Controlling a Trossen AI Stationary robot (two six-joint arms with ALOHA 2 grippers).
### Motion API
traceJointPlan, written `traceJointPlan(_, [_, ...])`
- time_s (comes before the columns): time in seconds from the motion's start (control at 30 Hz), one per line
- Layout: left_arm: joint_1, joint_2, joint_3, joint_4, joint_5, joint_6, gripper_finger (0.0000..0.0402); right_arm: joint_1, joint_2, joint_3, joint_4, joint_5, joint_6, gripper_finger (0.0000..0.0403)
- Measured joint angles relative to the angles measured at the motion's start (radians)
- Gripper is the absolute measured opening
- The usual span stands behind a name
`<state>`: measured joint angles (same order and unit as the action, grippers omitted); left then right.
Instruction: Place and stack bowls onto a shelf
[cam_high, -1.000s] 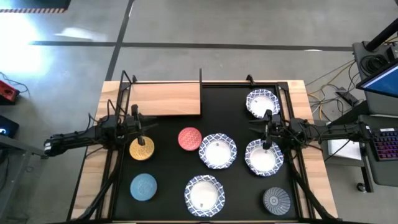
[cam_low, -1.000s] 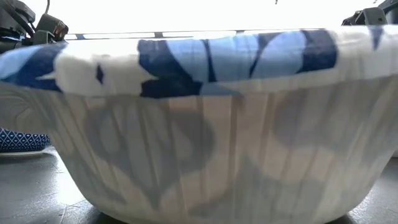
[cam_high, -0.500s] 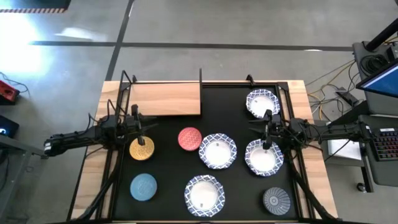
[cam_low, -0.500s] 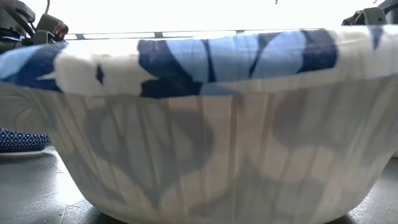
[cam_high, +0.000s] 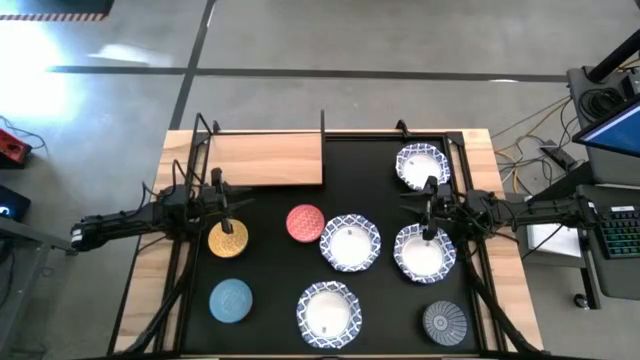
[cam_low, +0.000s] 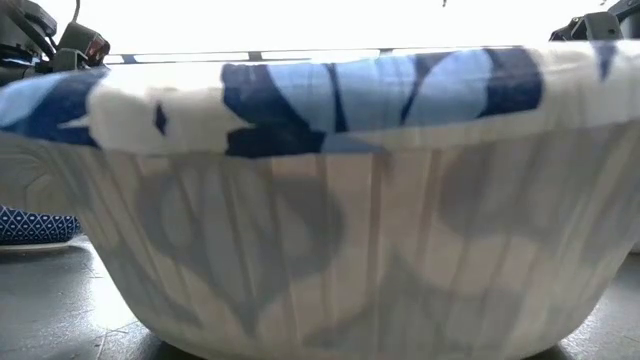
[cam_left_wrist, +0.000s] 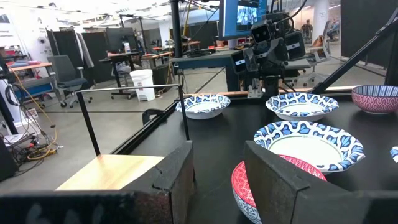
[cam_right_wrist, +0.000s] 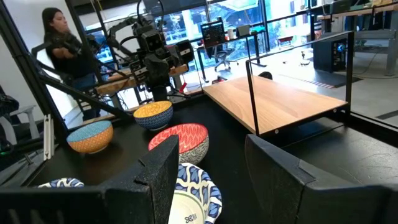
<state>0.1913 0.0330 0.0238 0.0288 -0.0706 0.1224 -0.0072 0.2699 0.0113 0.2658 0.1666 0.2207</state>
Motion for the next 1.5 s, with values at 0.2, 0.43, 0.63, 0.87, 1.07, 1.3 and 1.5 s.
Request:
traceJointPlan(0.2, [0.000,0.000,0.000,0.000,0.000,0.000,0.0126,0.000,0.000,0.000,0.000,0.000,0.000,0.0173])
traceJointPlan(0.43, [0.000,0.000,0.000,0.000,0.000,0.000,0.0126,0.000,0.000,0.000,0.000,0.000,0.000,0.0173])
traceJointPlan(0.63, [0.000,0.000,0.000,0.000,0.000,0.000,0.0126,0.000,0.000,0.000,0.001,0.001,-0.021,0.0173])
traceJointPlan(0.87, [0.000,0.000,0.000,0.000,0.000,0.000,0.0126,-0.001,0.000,0.000,0.002,0.079,0.044,0.0173])
traceJointPlan(1.07, [0.000,0.000,0.000,0.000,0.000,0.000,0.0126,0.000,0.000,0.000,0.006,0.243,0.136,0.0173])
traceJointPlan(1.3, [0.000,0.000,0.000,0.000,0.000,0.000,0.0126,0.000,0.001,0.000,0.001,0.361,0.234,0.0173])
traceJointPlan(1.5, [0.000,0.000,0.000,0.000,0.000,0.000,0.0126,0.000,0.007,0.000,0.001,0.361,0.225,0.0173])
